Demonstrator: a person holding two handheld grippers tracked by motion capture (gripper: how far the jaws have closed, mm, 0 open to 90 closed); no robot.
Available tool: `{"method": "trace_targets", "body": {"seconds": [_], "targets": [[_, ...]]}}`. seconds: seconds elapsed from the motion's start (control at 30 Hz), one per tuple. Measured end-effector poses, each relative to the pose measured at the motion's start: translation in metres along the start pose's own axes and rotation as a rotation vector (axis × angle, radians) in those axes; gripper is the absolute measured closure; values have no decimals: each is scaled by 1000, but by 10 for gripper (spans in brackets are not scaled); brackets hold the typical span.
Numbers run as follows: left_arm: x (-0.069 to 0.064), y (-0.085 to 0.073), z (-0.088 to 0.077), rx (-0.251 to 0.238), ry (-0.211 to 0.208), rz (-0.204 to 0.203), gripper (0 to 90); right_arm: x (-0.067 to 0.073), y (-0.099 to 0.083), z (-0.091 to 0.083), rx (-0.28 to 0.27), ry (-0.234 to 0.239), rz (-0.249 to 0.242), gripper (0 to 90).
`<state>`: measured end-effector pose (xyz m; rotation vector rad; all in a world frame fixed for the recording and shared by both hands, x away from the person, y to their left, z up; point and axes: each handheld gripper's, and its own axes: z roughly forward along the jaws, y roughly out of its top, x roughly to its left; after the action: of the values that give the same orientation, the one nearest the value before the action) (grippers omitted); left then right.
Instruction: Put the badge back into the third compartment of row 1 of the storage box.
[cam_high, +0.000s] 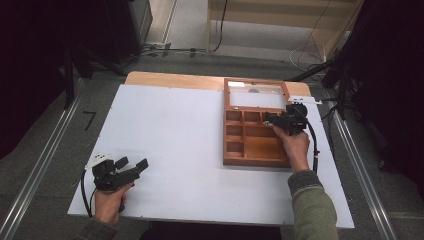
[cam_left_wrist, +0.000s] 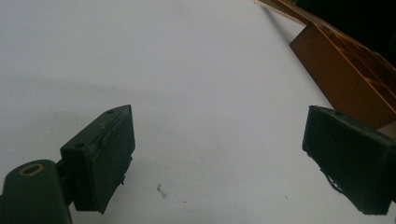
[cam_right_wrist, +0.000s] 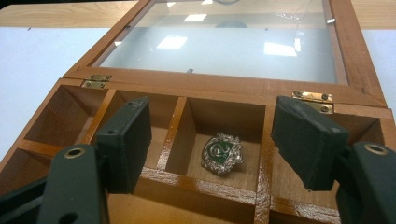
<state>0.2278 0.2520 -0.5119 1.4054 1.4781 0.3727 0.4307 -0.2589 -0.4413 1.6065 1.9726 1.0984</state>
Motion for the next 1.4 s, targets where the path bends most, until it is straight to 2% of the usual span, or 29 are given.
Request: {"method": "trace_targets", "body": {"seconds": [0.17, 0.27, 0.47, 1.0, 1.4], "targets": [[0, 0, 0, 0, -1, 1, 95, 1, 0, -3, -7, 16, 17, 254], [0, 0, 1, 1, -2, 2, 95, 2, 1, -4, 11, 26, 28, 255], [-1, 0, 1, 3, -1, 1, 95, 1, 0, -6, 40, 18, 16, 256], [-1, 0, 2, 3, -3, 1, 95, 5, -3, -18, 31, -2, -32, 232], [-1, 0, 2, 3, -2, 2, 95, 5, -12, -32, 1, 18, -22, 232]]}}
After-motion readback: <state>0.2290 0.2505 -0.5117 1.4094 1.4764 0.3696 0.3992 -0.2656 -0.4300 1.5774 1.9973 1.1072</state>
